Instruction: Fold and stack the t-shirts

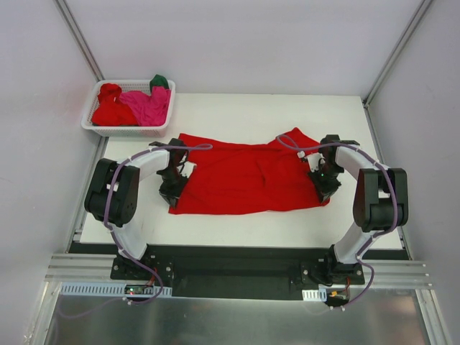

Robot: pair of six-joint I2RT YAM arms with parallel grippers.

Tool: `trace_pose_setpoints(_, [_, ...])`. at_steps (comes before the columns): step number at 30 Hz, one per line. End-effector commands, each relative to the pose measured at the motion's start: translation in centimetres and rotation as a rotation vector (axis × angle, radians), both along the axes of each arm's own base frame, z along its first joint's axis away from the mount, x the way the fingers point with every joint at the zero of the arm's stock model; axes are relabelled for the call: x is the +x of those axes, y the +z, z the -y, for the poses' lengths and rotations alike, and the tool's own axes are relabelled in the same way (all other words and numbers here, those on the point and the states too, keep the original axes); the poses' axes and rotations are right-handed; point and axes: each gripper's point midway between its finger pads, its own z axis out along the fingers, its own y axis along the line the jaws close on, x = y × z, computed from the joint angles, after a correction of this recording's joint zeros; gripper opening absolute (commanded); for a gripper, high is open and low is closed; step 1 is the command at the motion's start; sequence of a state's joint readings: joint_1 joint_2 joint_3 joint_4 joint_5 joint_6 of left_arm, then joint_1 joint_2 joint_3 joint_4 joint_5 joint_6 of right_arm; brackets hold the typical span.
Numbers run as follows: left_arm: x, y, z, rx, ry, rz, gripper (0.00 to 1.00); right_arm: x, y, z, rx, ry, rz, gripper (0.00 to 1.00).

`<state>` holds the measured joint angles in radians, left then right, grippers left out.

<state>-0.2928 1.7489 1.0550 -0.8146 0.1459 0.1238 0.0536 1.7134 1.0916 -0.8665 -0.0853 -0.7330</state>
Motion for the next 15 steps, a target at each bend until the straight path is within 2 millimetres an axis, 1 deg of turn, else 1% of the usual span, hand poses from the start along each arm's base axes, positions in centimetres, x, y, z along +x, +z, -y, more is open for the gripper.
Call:
trace_pose_setpoints(1, [-0.5,-0.2,-0.3,0.007,-0.017,-0.029,0.00,0.0,0.2,-0.1,-0.009,-0.004,0.001,0.01])
trace_pose_setpoints(8, [-0.6,-0.2,-0.8,0.024,-0.028,-0.021,0.00,0.4,0.6,0.4,-0.031,0.003,0.020,0.01])
trace_pose_setpoints(11, [-0.8,-0.2,-1.1,0.036,-0.033,-0.021,0.00,0.5,0.7,0.9,-0.055,0.006,0.025,0.01])
trace_pose_setpoints(14, [-1.0,-0.1,-1.6,0.054,-0.037,-0.012,0.00,0.7,0.9,1.9,-0.076,-0.006,0.032,0.01])
trace_pose_setpoints(15, [-1.1,-0.2,-2.0,0.064,-0.039,-0.010,0.00,0.8,1.0,3.0,-0.108,-0.021,0.034,0.01])
